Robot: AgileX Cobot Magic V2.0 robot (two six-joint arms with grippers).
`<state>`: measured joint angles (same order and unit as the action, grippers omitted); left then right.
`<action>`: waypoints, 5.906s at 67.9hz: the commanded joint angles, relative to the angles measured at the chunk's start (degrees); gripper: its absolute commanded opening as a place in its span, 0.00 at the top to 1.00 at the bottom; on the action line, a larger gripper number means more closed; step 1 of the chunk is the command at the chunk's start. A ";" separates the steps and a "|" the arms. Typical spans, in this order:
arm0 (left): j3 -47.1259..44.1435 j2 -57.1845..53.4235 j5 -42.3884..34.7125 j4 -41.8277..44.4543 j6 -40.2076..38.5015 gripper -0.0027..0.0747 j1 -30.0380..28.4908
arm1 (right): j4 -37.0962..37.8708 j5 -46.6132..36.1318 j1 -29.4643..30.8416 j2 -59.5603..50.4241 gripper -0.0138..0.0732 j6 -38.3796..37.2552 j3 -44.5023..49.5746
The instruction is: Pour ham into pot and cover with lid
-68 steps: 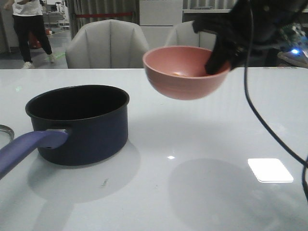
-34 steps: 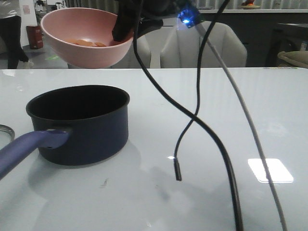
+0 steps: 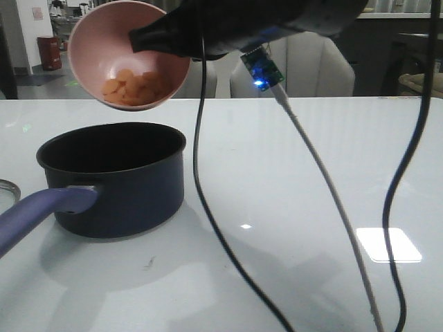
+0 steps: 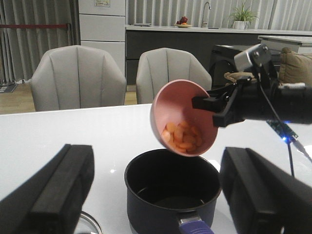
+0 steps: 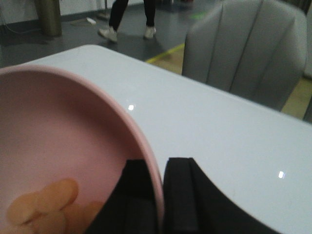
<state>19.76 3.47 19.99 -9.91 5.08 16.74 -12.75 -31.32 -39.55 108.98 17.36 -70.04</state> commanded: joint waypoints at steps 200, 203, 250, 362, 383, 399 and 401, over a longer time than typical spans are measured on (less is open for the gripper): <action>1.54 0.62 -4.61 -0.33 0.05 0.24 0.41 | -3.85 64.64 26.04 -20.34 0.68 -6.61 -0.95; 1.54 0.62 -4.61 -0.33 0.05 0.24 0.41 | -4.08 65.43 26.40 -19.26 0.68 -6.61 -0.95; 1.54 0.62 -4.61 -0.33 0.05 0.24 0.41 | -8.44 61.72 26.79 -4.36 0.53 -6.55 -1.01; 1.54 0.62 -4.61 -0.33 0.05 0.24 0.41 | -0.14 37.16 23.02 -103.38 0.29 -5.24 56.36; 1.54 0.62 -4.61 -0.33 0.05 0.24 0.41 | -0.14 37.02 23.02 -103.88 0.61 -5.24 58.34; 1.54 0.62 -4.61 -0.33 0.05 0.24 0.41 | -0.14 37.07 23.02 -103.88 0.67 -5.24 58.34; 1.54 0.62 -4.61 -0.33 0.05 0.24 0.41 | -0.14 37.07 23.02 -103.88 0.67 -5.24 58.34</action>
<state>19.76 3.47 19.99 -9.82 5.08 16.72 -13.35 10.67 -16.51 4.55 11.60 -10.20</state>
